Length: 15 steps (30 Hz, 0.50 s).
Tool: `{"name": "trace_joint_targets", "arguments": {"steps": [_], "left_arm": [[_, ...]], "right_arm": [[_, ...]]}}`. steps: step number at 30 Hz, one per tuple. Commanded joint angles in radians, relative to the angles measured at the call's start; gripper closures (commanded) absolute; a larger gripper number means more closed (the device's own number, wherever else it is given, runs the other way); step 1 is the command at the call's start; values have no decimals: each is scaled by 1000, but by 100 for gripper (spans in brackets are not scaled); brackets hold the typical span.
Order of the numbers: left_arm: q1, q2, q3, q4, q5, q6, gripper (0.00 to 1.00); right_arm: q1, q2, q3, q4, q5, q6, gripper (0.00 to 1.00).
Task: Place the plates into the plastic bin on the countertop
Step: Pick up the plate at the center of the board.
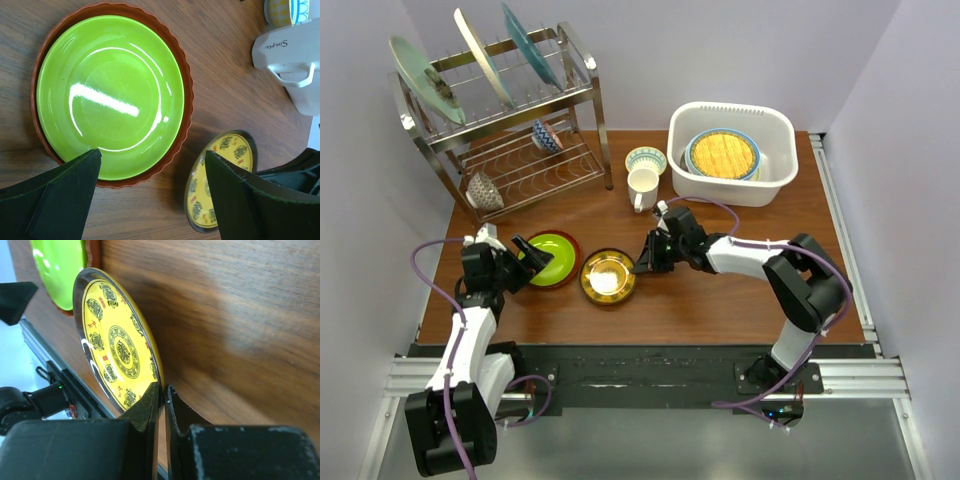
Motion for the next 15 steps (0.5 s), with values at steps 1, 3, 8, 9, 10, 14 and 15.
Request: {"name": "trace_joint_targets", "arguments": {"steps": [1,3,8,9,10,14,15], "left_arm": [[-10,3,12,46,29,28,10],[-11,4,12,44,31,26,10],[-11,9,10,50,40,31,10],[-13,10,12,55,43,31,10],[-13,7,12,55,44,33,10],[-14,6,10,58,49,33,10],[-14,6,9,61,49,33,10]], "right_arm": [[3,-78,9,-18,15,-18,100],[2,-89,12,-32,15,-20,100],[-6,-138,27,-70,15,-34,100],[-9,-147,32,-71,15,-37,100],[-15,-157,36,-72,15,-40,100],[-31,-201,44,-117,15,-46,100],[-37,-219,46,-122,10,-46,100]]}}
